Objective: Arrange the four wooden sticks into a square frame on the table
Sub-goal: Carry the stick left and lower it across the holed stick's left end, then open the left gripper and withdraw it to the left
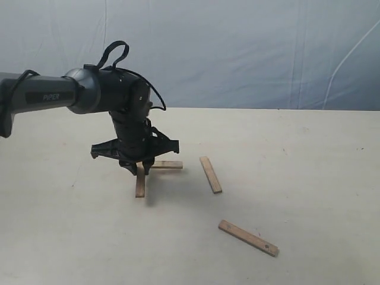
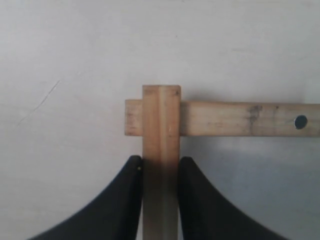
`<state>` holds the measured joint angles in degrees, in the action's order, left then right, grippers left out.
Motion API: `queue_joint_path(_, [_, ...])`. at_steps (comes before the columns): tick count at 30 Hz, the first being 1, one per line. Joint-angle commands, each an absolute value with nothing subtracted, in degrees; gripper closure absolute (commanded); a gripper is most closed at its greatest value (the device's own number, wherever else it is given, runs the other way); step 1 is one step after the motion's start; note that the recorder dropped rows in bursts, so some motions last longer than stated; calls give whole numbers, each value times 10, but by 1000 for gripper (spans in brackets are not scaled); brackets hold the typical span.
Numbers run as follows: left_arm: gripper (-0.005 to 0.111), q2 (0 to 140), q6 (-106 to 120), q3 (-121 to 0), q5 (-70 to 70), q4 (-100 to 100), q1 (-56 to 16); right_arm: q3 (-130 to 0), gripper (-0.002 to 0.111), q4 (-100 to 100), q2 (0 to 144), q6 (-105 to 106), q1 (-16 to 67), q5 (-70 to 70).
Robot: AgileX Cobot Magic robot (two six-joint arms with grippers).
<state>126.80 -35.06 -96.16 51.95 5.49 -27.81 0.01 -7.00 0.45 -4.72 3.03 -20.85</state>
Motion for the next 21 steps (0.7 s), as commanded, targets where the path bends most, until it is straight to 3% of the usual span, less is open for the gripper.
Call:
queue_joint_path(1, [107,1285,-304,-964,524,37,-276,0,109,-70,0,-47,27,-204])
queue_joint_path(6, [102,1293,-304,-964,514,37,-276,0,109,-70,0,-47,27,-204])
queue_joint_path(16, [47,1285,-268,-983,566,53,-276,0,109,-70,0,-47,27,-204])
queue_joint_path(19, [56,1259,-267,-990,602,70,-276,0,109,-70,0,-47,27,-204])
queue_joint_path(21, [77,1235,-257,-990,624,82,-276,0,109,-70,0,-47,27,-204])
